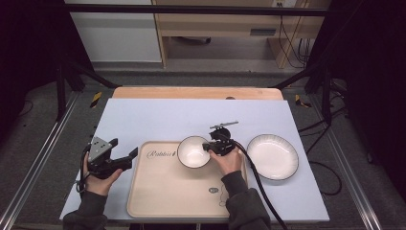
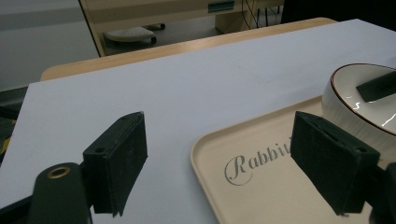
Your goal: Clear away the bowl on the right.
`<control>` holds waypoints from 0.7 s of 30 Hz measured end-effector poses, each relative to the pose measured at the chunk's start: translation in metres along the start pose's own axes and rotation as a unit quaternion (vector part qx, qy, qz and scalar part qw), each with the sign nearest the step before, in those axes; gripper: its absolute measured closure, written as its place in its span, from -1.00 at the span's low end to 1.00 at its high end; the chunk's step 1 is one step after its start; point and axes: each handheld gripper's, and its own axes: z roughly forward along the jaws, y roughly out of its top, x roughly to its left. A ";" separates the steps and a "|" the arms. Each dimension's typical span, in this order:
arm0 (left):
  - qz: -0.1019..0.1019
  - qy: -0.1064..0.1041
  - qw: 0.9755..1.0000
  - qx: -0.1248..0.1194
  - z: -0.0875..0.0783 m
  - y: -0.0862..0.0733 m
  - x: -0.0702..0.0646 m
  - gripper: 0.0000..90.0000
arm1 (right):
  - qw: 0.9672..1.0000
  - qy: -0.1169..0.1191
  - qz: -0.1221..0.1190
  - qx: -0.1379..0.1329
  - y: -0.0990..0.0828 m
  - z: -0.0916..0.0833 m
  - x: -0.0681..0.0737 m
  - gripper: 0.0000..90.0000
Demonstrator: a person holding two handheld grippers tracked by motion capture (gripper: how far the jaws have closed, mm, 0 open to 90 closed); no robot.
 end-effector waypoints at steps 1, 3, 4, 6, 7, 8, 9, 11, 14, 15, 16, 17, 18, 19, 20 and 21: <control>0.000 0.000 1.000 0.000 0.000 0.000 0.000 -0.59 | 1.000 -0.003 0.002 0.002 0.000 0.000 0.000 0.83; 0.000 0.000 1.000 0.001 0.000 0.000 0.000 -0.59 | 1.000 -0.005 0.003 0.003 0.000 0.001 0.000 0.83; 0.001 0.000 1.000 0.001 0.000 0.000 0.000 -0.59 | 1.000 -0.007 0.004 0.005 0.000 0.002 0.000 0.83; 0.000 0.000 1.000 0.000 0.000 0.000 0.000 -0.59 | 1.000 -0.009 0.003 0.004 0.000 0.002 -0.001 0.83; 0.001 0.000 1.000 0.001 0.000 0.000 0.000 -0.59 | 1.000 -0.011 0.001 0.004 0.000 0.003 -0.001 0.83; 0.001 0.000 1.000 0.001 0.000 0.000 0.000 -0.59 | 1.000 -0.011 0.000 0.005 0.000 0.003 -0.001 0.83; -0.001 0.000 1.000 0.000 0.000 0.000 0.000 -0.59 | 1.000 -0.011 0.000 0.004 0.000 0.004 -0.001 0.83; 0.000 0.000 1.000 0.000 0.001 0.000 0.000 -0.59 | 1.000 -0.012 0.000 0.004 0.000 0.004 0.000 0.83; 0.000 0.000 1.000 0.001 0.001 0.000 -0.001 -0.59 | 1.000 -0.011 -0.003 0.004 0.000 0.004 0.000 0.82; 0.000 0.000 1.000 0.001 0.001 0.000 -0.001 -0.59 | 1.000 -0.012 -0.007 0.002 0.000 0.004 0.000 0.80; 0.000 0.000 1.000 0.001 0.001 0.000 -0.001 -0.59 | 1.000 -0.012 -0.010 0.001 -0.001 0.004 0.000 0.75; 0.000 0.000 1.000 0.001 0.001 0.000 -0.001 -0.59 | 1.000 -0.016 -0.014 -0.001 -0.001 0.003 0.001 0.68; -0.001 0.000 1.000 0.001 0.001 0.000 0.000 -0.59 | 1.000 -0.018 -0.016 -0.004 0.000 0.002 0.001 0.60; -0.001 0.000 1.000 0.001 0.001 0.000 0.000 -0.59 | 1.000 -0.020 -0.020 -0.006 0.000 0.002 0.001 0.53; -0.001 0.000 1.000 0.001 0.001 0.000 0.000 -0.59 | 0.999 -0.026 -0.026 -0.010 0.000 0.001 0.001 0.43; 0.000 0.000 1.000 0.001 0.001 0.000 0.000 -0.59 | 0.999 -0.032 -0.032 -0.016 0.000 -0.001 0.001 0.33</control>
